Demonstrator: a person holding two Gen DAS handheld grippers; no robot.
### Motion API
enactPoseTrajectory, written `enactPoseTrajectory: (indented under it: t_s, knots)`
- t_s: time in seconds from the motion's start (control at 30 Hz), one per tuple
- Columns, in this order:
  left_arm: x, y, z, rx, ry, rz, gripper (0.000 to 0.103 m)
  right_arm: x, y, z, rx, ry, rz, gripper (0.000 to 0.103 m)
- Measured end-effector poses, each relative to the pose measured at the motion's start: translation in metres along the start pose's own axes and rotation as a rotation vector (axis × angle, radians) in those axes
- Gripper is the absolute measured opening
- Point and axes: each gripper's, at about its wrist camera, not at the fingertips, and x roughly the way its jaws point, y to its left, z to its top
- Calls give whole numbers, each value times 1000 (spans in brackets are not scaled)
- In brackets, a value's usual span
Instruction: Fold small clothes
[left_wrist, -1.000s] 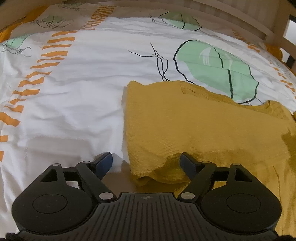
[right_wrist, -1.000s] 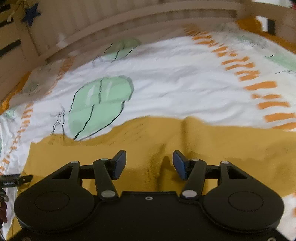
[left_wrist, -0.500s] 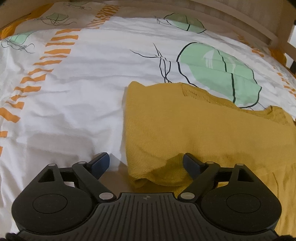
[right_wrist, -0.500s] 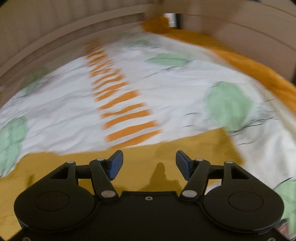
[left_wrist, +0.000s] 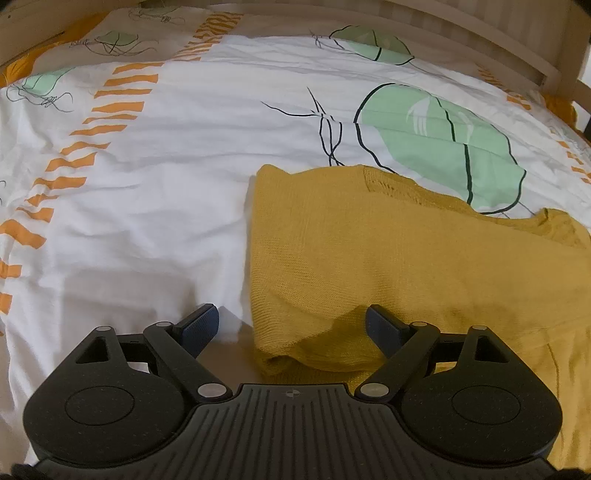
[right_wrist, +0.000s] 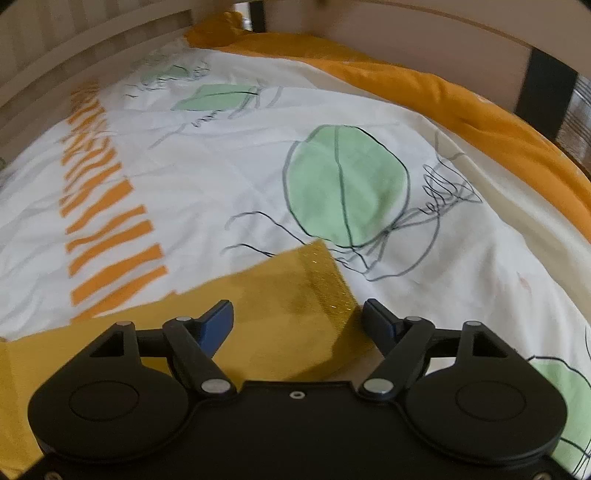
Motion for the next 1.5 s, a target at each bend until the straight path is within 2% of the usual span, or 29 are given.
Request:
enactPoseTrajectory:
  t_s: [0.03, 0.1, 0.13, 0.17, 0.23, 0.33, 0.5, 0.63, 0.77, 0.9, 1.07, 1.37, 1.5]
  knots:
    - [-1, 0, 1, 1, 2, -1, 86, 2, 0, -1, 1, 4, 0, 79]
    - [-3, 0, 2, -1, 0, -3, 85, 4, 3, -2, -16, 7, -8, 61]
    - [-5, -1, 3, -3, -1, -8, 85, 3, 5, -2, -34, 4, -16, 27]
    - [-6, -1, 4, -4, -3, -16, 85, 1, 8, -2, -48, 6, -11, 13]
    - [-11, -3, 5, -5, -14, -28, 85, -2, 13, -2, -59, 14, 15, 12]
    - [-20, -7, 7, 15, -47, -26, 85, -18, 33, -3, -130, -30, 43, 12]
    - [-32, -14, 11, 40, -86, -40, 85, -65, 73, -4, -167, -111, 226, 12]
    - [-40, -18, 11, 48, -98, -65, 85, -99, 120, -12, -204, -134, 393, 12]
    - [-49, -18, 12, 53, -109, -80, 85, -121, 173, -29, -219, -92, 561, 12]
    - [-58, -17, 18, 34, -126, -105, 85, -135, 225, -58, -283, -47, 668, 13]
    - [-63, -18, 20, 8, -128, -140, 85, -133, 271, -99, -314, 33, 747, 13]
    - [-63, -24, 19, -10, -122, -169, 85, -129, 317, -157, -314, 113, 860, 13]
    - [-61, -25, 18, -35, -117, -190, 85, -131, 336, -173, -322, 142, 946, 25]
